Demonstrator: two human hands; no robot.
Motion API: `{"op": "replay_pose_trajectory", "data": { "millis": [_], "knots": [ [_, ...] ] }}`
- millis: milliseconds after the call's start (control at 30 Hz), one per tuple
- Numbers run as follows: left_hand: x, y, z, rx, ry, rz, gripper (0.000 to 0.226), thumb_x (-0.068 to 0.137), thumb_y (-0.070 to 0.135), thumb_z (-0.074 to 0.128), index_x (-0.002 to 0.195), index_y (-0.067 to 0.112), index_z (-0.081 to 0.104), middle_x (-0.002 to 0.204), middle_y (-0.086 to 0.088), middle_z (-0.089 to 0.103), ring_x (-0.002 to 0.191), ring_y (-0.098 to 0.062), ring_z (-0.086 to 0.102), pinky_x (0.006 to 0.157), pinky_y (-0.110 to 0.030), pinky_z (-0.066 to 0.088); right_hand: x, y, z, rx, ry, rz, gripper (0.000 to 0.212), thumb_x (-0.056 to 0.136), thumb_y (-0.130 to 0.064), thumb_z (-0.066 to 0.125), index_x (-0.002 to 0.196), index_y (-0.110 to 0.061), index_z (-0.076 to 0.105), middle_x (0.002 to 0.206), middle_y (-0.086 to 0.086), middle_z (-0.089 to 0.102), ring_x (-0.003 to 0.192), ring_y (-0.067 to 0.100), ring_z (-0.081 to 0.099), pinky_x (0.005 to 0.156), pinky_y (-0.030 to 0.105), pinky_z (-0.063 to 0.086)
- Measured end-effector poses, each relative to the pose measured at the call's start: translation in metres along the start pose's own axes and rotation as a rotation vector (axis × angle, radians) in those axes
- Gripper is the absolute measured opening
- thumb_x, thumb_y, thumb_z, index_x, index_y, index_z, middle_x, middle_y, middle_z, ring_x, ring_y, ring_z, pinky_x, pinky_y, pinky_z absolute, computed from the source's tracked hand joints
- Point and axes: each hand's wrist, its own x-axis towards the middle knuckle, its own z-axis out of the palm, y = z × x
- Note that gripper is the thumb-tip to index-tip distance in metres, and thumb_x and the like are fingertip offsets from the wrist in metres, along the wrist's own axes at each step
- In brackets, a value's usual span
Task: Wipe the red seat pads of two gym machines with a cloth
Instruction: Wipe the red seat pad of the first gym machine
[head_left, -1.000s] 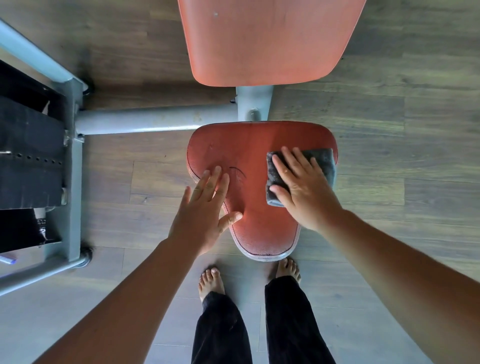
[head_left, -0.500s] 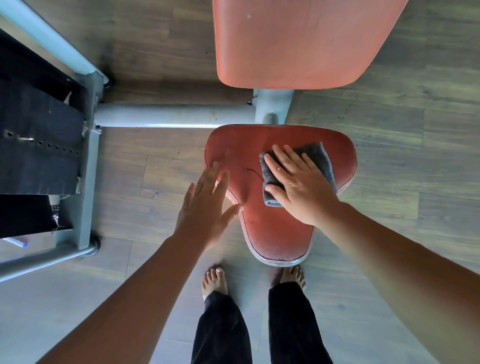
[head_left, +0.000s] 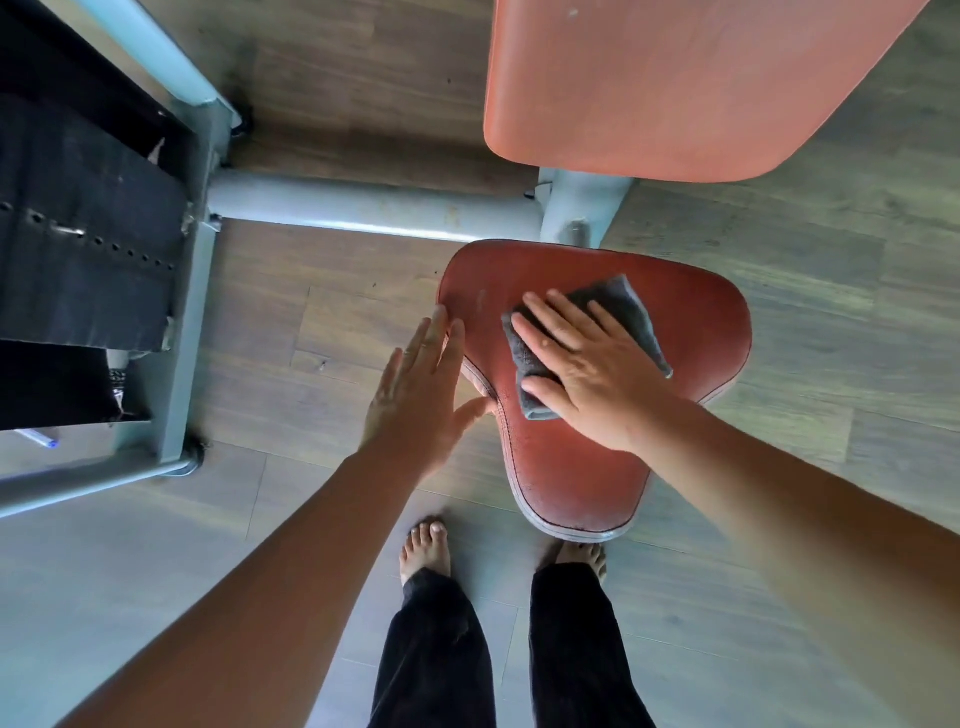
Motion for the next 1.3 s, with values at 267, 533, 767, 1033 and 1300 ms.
{"op": "replay_pose_trajectory", "data": {
  "millis": [267, 533, 767, 1033, 1300],
  "knots": [
    [0.003, -0.003, -0.002, -0.077, 0.023, -0.001, 0.108, 0.092, 0.069, 0.047, 0.163, 0.015, -0.015, 0.171, 0.001, -0.022, 0.159, -0.017, -0.011, 0.131, -0.041, 0.008, 0.038, -0.016, -0.004, 0.006, 0.036, 0.134, 0.07, 0.1, -0.055, 0.023, 0.161, -0.022, 0.016, 0.171, 0.003, 0.007, 0.157, 0.024, 0.008, 0.125, 0.052, 0.013],
    [0.012, -0.014, -0.001, -0.17, 0.009, -0.053, 0.12, 0.084, 0.079, 0.047, 0.163, 0.014, -0.015, 0.173, -0.003, -0.011, 0.16, -0.017, -0.007, 0.131, -0.039, 0.007, 0.09, 0.002, -0.017, -0.026, 0.006, 0.04, 0.069, 0.101, -0.057, 0.025, 0.161, -0.023, 0.016, 0.17, 0.004, 0.014, 0.156, 0.025, 0.015, 0.125, 0.05, 0.017],
    [0.012, -0.015, 0.002, -0.212, 0.023, -0.044, 0.125, 0.078, 0.084, 0.048, 0.164, 0.013, -0.01, 0.174, -0.004, -0.003, 0.16, -0.018, -0.002, 0.13, -0.037, 0.01, 0.059, -0.03, -0.01, -0.051, -0.009, -0.11, 0.071, 0.101, -0.059, 0.022, 0.162, -0.026, 0.007, 0.17, 0.0, 0.005, 0.157, 0.022, 0.004, 0.126, 0.05, 0.011],
    [0.01, -0.014, 0.002, -0.217, 0.012, -0.057, 0.126, 0.081, 0.084, 0.053, 0.163, 0.014, -0.012, 0.174, -0.005, -0.005, 0.16, -0.018, -0.003, 0.124, -0.033, 0.004, 0.132, -0.012, -0.026, -0.019, -0.049, -0.017, 0.064, 0.102, -0.057, 0.028, 0.16, -0.033, 0.017, 0.17, -0.003, 0.011, 0.157, 0.021, 0.008, 0.126, 0.047, 0.011],
    [0.0, -0.005, 0.004, -0.229, 0.034, -0.093, 0.12, 0.082, 0.078, 0.052, 0.164, 0.014, -0.009, 0.174, -0.003, -0.001, 0.16, -0.018, 0.0, 0.127, -0.04, 0.016, 0.064, 0.004, -0.02, -0.151, -0.132, -0.411, 0.068, 0.1, -0.059, 0.017, 0.161, -0.032, 0.007, 0.17, -0.006, -0.001, 0.157, 0.018, -0.003, 0.127, 0.044, 0.003]
  ]
}}
